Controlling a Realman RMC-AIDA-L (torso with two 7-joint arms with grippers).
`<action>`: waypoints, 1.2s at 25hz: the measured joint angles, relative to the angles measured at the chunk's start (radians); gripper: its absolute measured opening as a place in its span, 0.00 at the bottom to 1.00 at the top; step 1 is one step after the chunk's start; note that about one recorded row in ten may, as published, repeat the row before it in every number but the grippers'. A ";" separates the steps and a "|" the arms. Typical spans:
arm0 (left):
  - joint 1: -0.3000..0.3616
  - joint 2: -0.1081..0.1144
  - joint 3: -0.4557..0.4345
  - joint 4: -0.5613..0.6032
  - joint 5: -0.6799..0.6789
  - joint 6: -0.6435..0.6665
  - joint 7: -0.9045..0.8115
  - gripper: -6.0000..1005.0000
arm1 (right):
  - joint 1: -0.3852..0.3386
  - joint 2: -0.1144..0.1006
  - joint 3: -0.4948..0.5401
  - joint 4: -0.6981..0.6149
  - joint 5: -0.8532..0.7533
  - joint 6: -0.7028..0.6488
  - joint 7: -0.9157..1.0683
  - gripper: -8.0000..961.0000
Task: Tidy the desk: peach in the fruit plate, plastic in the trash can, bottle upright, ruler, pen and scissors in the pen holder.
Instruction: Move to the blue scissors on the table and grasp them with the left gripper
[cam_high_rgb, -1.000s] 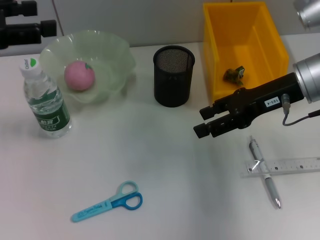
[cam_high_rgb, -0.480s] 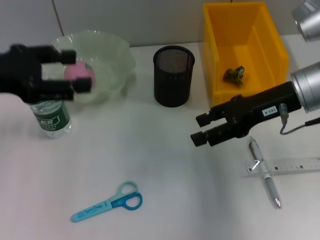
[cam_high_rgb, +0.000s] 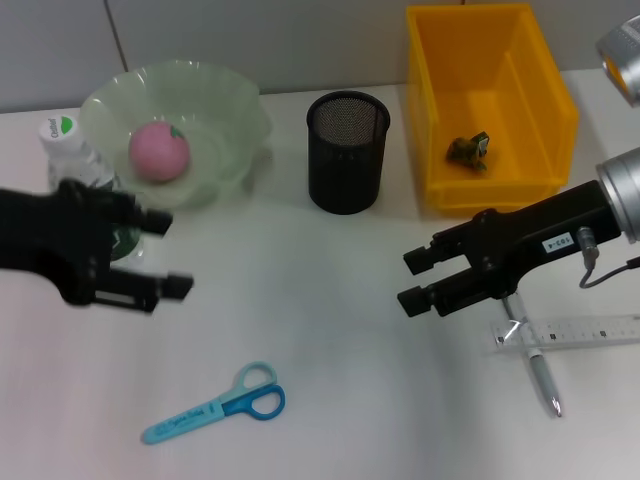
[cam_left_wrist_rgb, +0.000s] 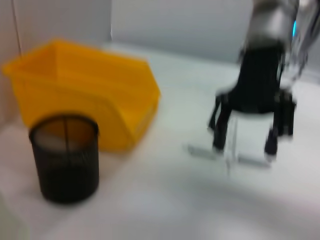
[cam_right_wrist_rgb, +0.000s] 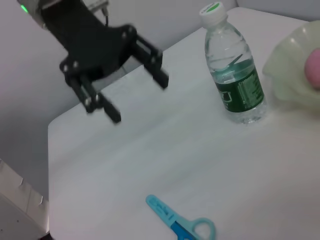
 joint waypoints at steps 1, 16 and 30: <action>-0.002 -0.004 0.022 0.024 0.029 0.004 -0.017 0.77 | 0.000 -0.002 0.000 0.000 -0.001 0.000 0.000 0.75; -0.059 -0.021 0.456 0.127 0.301 -0.059 -0.295 0.76 | 0.005 -0.007 0.000 -0.003 -0.018 0.011 -0.012 0.75; -0.113 -0.026 0.664 0.095 0.347 -0.098 -0.408 0.75 | 0.010 -0.009 0.005 -0.003 -0.029 0.025 -0.004 0.75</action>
